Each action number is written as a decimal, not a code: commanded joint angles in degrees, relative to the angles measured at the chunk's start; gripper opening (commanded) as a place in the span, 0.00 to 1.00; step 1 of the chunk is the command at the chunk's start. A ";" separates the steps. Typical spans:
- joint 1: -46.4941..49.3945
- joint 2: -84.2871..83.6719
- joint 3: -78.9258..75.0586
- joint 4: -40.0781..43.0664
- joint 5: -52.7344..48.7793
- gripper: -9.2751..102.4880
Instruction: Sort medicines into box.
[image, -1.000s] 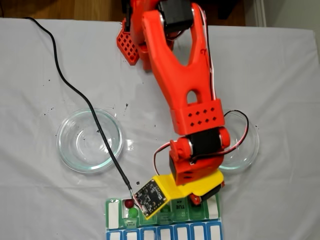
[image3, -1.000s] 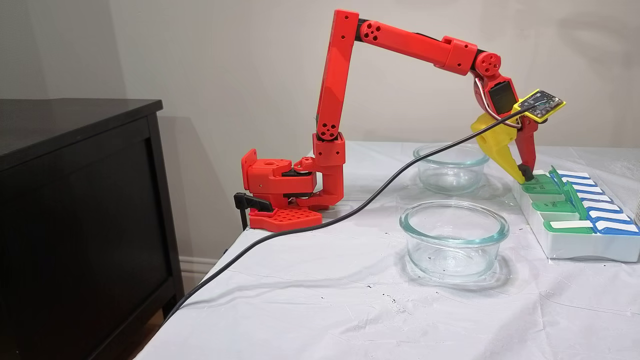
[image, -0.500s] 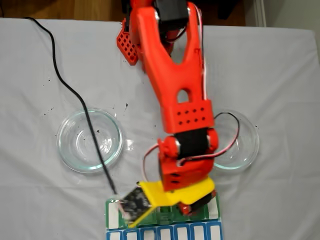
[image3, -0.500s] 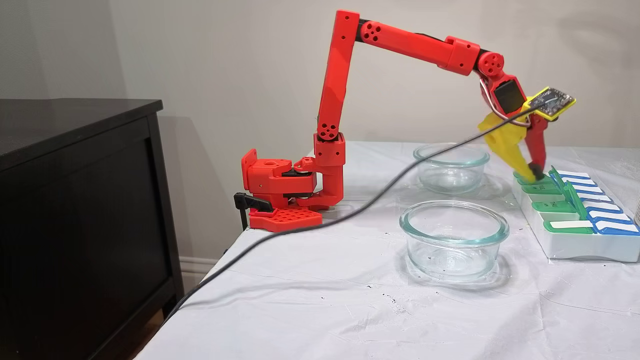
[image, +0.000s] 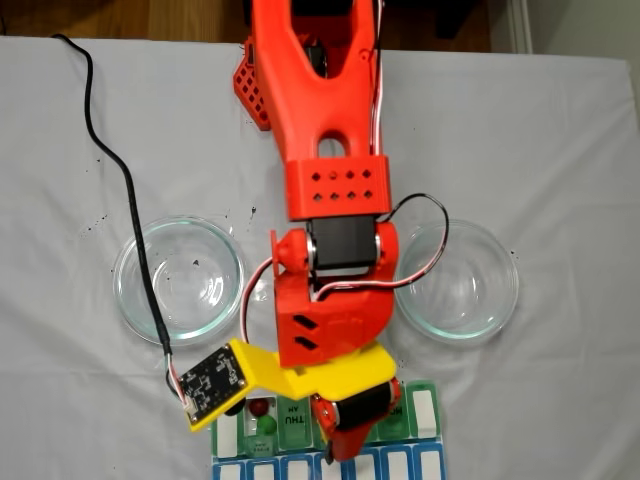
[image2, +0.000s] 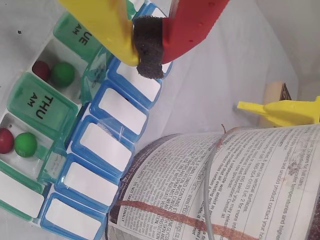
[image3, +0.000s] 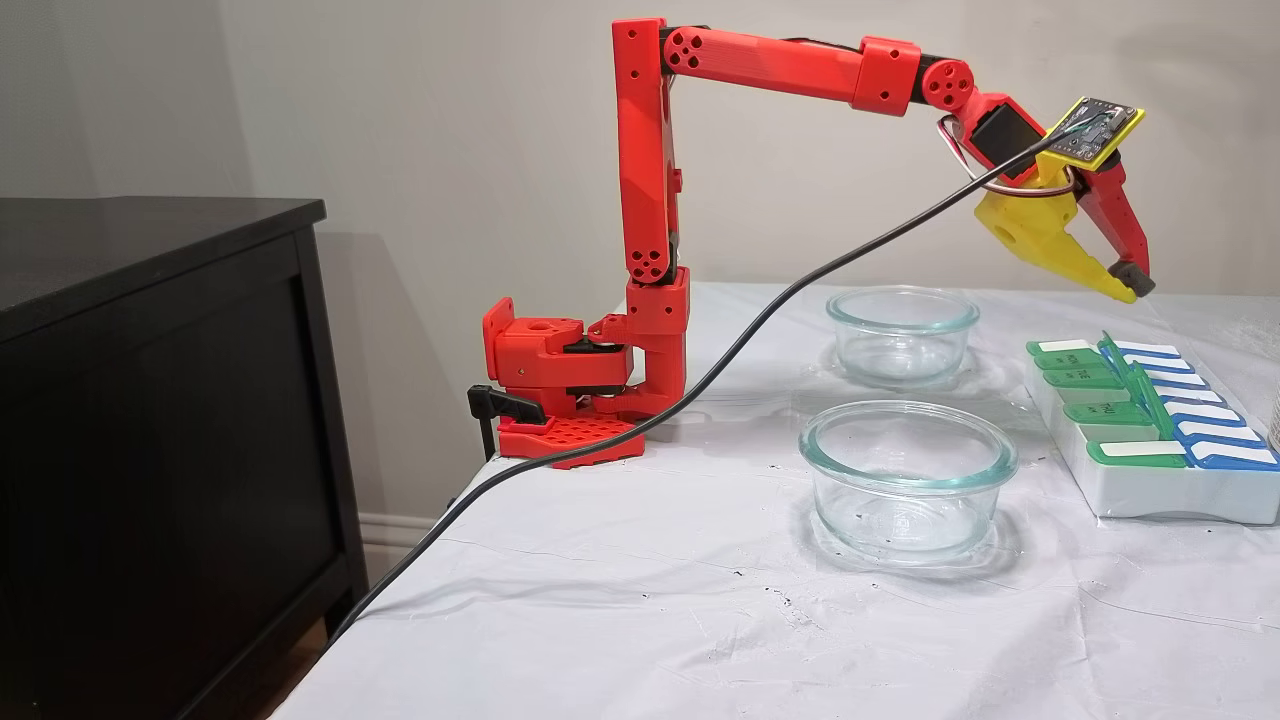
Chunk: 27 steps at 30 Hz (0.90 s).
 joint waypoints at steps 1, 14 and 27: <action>-1.49 2.29 -0.88 -2.20 -1.23 0.08; 1.05 -5.98 -8.09 5.89 -1.49 0.08; -0.26 -8.53 -12.83 16.79 -1.58 0.08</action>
